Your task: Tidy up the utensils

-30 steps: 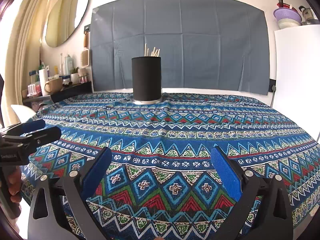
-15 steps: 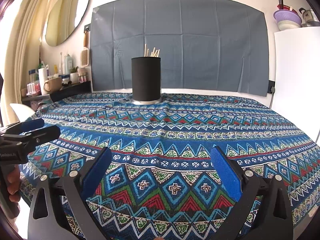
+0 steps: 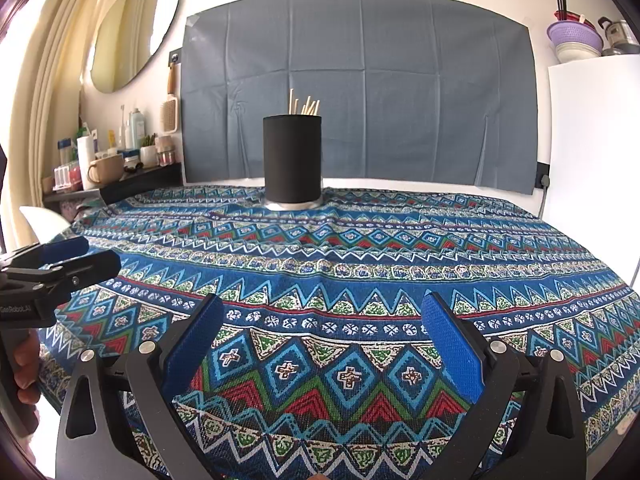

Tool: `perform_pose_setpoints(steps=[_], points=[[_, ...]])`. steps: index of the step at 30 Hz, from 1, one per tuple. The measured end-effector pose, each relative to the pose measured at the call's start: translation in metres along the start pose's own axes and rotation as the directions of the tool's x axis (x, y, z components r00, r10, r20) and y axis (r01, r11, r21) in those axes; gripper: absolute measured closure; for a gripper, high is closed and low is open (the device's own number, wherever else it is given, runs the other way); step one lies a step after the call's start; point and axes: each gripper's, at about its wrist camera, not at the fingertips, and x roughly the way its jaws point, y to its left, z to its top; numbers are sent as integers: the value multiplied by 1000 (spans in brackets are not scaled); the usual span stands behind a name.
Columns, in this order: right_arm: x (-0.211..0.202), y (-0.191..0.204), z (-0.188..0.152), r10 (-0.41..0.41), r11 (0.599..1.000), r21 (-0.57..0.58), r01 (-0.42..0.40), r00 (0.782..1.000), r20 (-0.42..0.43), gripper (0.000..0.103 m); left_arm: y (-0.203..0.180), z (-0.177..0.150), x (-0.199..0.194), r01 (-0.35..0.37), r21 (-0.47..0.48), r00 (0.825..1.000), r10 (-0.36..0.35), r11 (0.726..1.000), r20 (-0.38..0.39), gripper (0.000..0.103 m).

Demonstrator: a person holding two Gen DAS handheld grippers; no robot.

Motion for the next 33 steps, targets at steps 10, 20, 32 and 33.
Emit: perform_pose_setpoints(steps=[10,20,32,33], points=[[-1,0,0,-3,1000,0,3,1000,3,8,0,0,-1,-4,3,1000,4,1000,6,6],[-2,2,1,-2,1000,-4,2,1000,4,8,-1,0,-2,-11,7,1000,11,1000,9,6],[-1,3,1,-1,1000,-3,1,1000,3,8,-3,0,-1,-13,9,1000,13,1000,7,6],[-1,3,1,-1,1000,-4,1,1000,3,8,-2,0,-1,-14,6,1000,14,1000,5,6]])
